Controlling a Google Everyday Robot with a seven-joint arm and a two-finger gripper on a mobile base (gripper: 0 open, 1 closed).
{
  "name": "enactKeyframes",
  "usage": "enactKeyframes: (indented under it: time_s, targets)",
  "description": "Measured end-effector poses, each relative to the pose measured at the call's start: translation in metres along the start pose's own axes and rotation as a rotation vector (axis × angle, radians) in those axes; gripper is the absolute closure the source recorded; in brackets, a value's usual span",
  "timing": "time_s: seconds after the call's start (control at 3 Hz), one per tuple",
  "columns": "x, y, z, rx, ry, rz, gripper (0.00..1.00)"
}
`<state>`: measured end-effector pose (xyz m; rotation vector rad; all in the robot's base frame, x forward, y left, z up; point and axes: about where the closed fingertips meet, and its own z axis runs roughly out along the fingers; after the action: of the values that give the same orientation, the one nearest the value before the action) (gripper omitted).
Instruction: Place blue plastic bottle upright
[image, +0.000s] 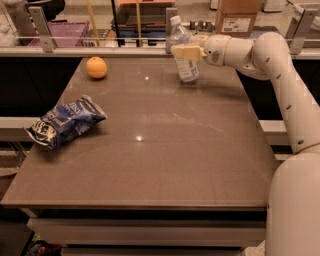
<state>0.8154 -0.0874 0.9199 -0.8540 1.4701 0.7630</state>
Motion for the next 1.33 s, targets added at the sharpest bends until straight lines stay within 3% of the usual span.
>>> enactKeyframes:
  time_s: [1.33]
  targets:
    - [-0.0007, 0.0002, 0.0002, 0.000, 0.000, 0.000, 1.00]
